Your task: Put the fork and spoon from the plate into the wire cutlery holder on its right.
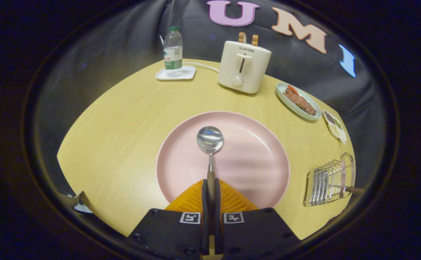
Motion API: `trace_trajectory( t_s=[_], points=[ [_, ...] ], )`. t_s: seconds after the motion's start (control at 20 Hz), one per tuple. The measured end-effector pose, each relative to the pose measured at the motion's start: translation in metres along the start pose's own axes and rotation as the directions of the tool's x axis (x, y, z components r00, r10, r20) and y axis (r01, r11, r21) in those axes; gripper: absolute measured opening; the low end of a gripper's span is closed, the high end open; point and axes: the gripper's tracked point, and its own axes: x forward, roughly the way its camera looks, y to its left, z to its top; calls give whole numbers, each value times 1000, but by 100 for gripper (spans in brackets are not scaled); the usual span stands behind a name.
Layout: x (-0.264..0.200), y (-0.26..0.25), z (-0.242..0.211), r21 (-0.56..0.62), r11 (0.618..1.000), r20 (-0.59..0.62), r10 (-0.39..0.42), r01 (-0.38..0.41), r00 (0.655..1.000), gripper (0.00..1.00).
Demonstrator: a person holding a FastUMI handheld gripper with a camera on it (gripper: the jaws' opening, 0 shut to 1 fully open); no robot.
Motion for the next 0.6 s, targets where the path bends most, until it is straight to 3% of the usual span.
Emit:
trace_trajectory(
  t_s=[0.25,0.6],
  points=[
    [-22,-32,6,-8,1000,-36,16,-17,999,9],
    [-57,-107,19,-51,998,-61,-23,20,998,9]
  ],
)
